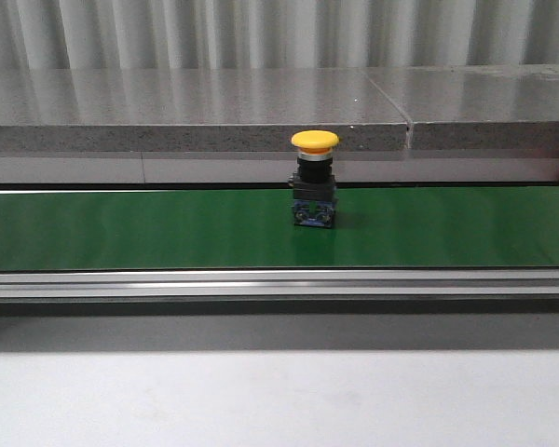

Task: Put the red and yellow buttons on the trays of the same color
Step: 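Carry the red button into the red tray and release it, then lower the right gripper onto the yellow button on the belt and grasp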

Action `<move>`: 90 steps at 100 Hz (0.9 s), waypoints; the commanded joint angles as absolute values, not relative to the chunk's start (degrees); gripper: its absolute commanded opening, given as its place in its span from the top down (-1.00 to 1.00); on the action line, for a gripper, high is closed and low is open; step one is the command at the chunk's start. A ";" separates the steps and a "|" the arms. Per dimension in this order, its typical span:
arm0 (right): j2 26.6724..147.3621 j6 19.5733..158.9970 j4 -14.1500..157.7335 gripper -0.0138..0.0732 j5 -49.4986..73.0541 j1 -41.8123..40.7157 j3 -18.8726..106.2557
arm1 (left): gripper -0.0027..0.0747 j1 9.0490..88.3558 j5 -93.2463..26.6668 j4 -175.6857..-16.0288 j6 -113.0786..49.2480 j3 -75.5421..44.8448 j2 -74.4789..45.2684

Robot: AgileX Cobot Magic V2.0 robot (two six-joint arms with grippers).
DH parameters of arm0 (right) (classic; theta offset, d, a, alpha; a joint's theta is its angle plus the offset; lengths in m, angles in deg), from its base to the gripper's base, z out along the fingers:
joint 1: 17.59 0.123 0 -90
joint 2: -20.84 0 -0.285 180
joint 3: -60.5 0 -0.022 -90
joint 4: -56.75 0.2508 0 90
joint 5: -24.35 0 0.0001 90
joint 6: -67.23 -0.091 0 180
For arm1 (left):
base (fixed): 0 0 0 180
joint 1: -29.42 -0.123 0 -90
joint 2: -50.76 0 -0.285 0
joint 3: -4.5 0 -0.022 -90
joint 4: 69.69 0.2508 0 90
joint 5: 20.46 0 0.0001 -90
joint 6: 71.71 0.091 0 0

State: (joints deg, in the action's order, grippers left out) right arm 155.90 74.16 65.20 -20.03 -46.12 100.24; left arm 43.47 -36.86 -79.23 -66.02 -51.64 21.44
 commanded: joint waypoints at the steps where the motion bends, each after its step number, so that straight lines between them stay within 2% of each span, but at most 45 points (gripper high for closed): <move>1: 149.00 74.91 65.06 -0.73 -17.83 -46.56 102.62 | 0.99 43.87 -32.91 -79.46 -65.98 -50.00 21.16; 33: 141.19 79.30 68.14 -0.73 -25.13 -43.40 102.05 | 0.99 43.87 -32.91 -79.46 -65.98 -50.00 21.16; 63: 133.42 82.22 68.53 -0.73 -29.81 -36.03 101.39 | 0.99 43.87 -32.91 -79.46 -65.98 -50.00 21.16; 75: 129.49 83.19 68.53 -0.73 -29.52 -32.88 97.57 | 0.99 43.87 -32.91 -79.46 -65.98 -50.00 21.16; 90: 122.55 84.59 68.53 -0.73 -26.83 -29.27 86.95 | 0.99 43.87 -32.91 -79.46 -65.98 -50.00 21.16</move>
State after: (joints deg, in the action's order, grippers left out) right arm 129.14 83.34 67.77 -31.35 -30.71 90.99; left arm 43.47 -36.86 -79.18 -66.02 -51.64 21.44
